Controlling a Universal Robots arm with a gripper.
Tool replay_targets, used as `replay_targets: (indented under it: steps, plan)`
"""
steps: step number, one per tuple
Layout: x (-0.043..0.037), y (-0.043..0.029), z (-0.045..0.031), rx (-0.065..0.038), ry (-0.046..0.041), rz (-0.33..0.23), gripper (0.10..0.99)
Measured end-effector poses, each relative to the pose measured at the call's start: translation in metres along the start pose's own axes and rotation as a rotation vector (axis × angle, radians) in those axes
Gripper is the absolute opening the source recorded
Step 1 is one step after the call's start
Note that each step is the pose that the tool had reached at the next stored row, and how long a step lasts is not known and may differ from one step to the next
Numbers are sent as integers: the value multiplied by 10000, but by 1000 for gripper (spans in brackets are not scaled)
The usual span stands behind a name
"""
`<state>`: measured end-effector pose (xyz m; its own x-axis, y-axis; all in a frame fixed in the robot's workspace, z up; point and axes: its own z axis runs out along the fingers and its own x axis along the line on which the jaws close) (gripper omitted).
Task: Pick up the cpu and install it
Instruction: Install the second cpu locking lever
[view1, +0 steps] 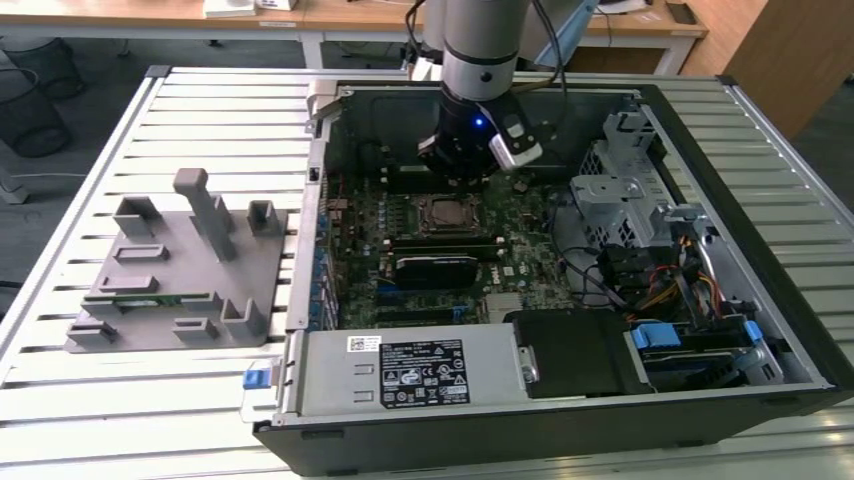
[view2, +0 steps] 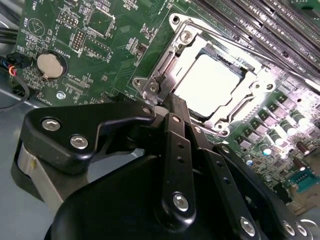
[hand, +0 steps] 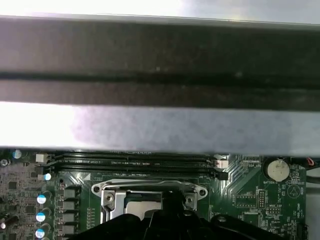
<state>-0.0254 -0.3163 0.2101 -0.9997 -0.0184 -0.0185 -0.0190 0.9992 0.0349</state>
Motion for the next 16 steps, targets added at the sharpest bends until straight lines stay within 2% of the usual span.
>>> replay_targets:
  steps: [9,12,16]
  plan:
    - [-4,7,-212,-1,0,-1,106]
    - [-5,3,-234,-5,-1,-3,106]
    - [-4,-57,-237,-24,0,0,106]
